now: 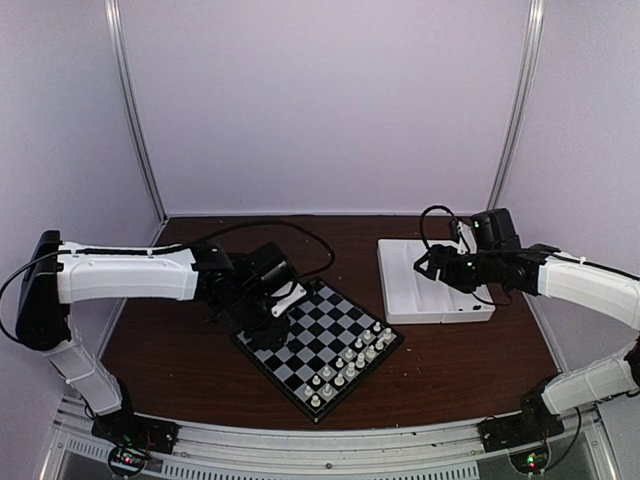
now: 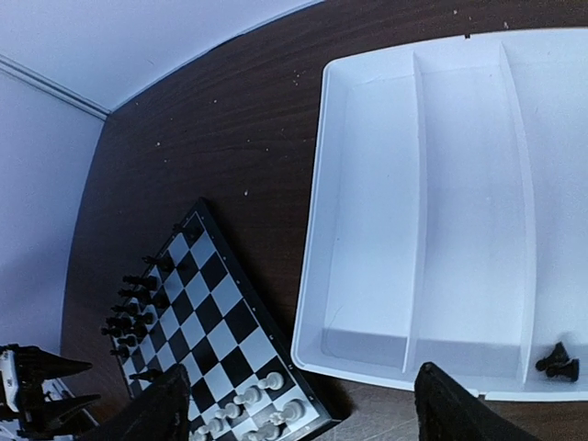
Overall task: Set up the chess pieces on the board
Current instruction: Place the chess piece on the chessboard, then pick up the chess piece from the chessboard.
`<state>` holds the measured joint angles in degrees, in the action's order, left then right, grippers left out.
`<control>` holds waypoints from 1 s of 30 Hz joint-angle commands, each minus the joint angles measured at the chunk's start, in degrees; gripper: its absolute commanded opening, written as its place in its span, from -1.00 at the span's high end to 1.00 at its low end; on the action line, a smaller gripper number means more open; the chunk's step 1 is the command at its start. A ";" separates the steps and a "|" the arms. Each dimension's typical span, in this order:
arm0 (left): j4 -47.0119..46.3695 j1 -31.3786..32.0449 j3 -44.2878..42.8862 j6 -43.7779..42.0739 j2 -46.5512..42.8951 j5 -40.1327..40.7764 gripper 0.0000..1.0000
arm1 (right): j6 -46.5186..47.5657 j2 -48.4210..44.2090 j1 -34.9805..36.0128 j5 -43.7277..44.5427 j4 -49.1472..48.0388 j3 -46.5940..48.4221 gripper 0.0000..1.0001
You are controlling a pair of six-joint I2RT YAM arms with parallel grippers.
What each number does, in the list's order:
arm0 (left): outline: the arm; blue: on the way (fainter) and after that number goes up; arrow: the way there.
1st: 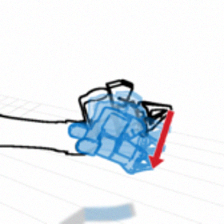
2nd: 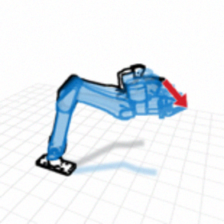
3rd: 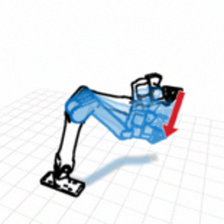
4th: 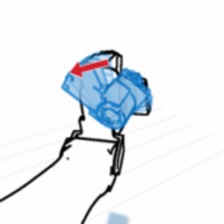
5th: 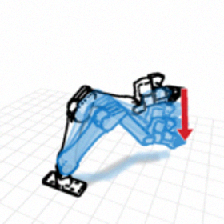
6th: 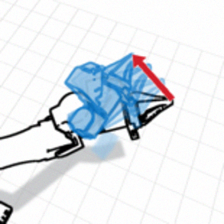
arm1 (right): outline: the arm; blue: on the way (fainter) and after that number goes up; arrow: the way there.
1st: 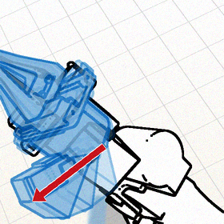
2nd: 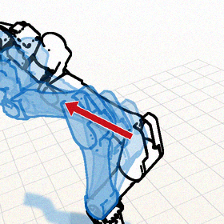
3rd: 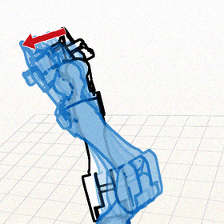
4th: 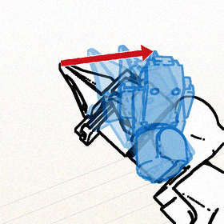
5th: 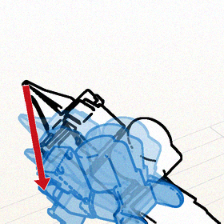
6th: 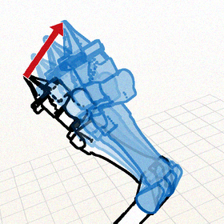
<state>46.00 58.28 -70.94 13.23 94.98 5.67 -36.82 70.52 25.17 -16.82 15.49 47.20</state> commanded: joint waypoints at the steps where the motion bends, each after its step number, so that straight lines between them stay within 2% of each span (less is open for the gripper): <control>1: -16.97 0.16 6.75 2.28 -4.89 1.37 0.13 | 7.79 0.26 -0.78 7.42 -2.43 -1.17 -0.80; 3: -20.49 0.17 8.88 2.26 -5.64 1.22 0.11 | 10.78 0.54 -0.89 11.73 -2.08 -1.26 -0.92; 5: -23.87 0.24 10.85 2.21 -6.05 1.19 0.10 | 13.41 0.52 -0.91 15.67 -3.74 -2.75 -0.96; 11: -30.28 0.48 14.76 0.93 -6.19 3.36 0.02 | 20.03 -1.04 -0.91 25.27 -18.11 -12.85 -1.00; 13: -31.03 0.45 14.85 0.85 -5.53 3.61 0.01 | 22.06 -1.13 -0.91 26.46 -21.57 -15.04 -1.00; 15: -31.75 0.71 14.86 0.78 -4.97 3.06 0.01 | 22.39 -1.75 -0.99 26.72 -20.91 -14.41 -1.00; 18: -32.65 0.93 15.04 1.04 -3.98 2.38 0.12 | 23.86 -3.00 -1.16 28.44 -23.25 -15.79 -1.00; 22: -33.07 1.03 15.76 1.75 -3.06 2.33 0.25 | 24.46 -2.90 -1.35 28.28 -22.34 -15.40 -1.00; 30: -33.07 1.13 17.69 3.69 -3.33 1.68 0.26 | 25.67 2.33 -2.97 26.11 -20.83 -10.94 -1.00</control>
<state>15.42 59.00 -54.30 15.42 91.31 7.88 -11.90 70.02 23.46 9.17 -5.54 33.21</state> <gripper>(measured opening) 0.375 0.997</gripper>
